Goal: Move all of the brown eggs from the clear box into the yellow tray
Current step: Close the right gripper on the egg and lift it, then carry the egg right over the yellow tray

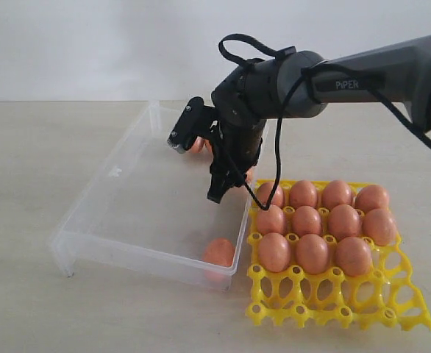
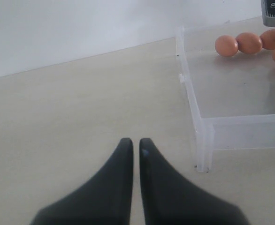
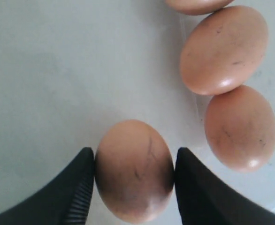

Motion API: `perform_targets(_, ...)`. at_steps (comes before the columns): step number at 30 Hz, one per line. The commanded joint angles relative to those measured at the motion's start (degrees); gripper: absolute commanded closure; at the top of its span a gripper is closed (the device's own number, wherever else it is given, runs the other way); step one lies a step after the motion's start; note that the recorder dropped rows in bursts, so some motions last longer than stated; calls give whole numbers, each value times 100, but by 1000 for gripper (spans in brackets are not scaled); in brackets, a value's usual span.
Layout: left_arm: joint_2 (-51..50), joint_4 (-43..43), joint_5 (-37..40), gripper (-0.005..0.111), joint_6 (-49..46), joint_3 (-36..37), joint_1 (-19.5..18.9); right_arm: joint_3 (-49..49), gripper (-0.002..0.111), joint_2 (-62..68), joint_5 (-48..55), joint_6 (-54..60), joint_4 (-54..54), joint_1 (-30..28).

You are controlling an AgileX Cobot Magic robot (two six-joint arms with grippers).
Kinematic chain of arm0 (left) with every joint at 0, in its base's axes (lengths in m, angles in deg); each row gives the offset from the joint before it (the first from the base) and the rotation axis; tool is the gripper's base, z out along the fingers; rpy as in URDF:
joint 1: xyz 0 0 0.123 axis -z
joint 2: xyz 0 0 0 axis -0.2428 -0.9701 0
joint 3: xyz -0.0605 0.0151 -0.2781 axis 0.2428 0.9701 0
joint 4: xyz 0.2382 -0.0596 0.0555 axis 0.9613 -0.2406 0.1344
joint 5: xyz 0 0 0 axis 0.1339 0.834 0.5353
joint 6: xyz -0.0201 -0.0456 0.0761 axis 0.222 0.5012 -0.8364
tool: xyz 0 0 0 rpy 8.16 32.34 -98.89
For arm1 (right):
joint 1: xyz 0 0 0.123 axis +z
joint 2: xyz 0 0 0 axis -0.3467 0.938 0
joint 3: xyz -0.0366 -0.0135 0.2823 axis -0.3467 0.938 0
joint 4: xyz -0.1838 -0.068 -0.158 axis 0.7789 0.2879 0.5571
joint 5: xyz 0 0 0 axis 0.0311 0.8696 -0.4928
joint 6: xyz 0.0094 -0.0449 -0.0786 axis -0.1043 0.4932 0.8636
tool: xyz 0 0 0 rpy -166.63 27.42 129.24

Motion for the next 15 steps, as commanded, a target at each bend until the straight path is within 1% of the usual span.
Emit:
perform_targets(1,22,-1,-22,103,61,23,-21,12,108,-404,-357,-76,-684,38)
perform_targets(5,22,-1,-22,103,61,23,-21,12,108,-609,-455,-76,-955,38)
perform_targets(8,22,-1,-22,103,61,23,-21,12,108,-783,-415,85,-1459,38)
perform_targets(10,22,-1,-22,103,61,23,-21,39,108,-918,-394,391,-2185,38)
perform_targets(12,22,-1,-22,103,61,23,-21,233,108,-1170,-550,977,-3192,38)
perform_targets(13,22,-1,-22,103,61,23,-21,397,108,-1314,-748,1257,-3693,38)
perform_targets(14,22,-1,-22,103,61,23,-21,721,108,-1579,-1147,1750,-4441,38)
perform_targets(15,22,-1,-22,103,61,23,-21,985,108,-1784,-1468,2092,-4945,38)
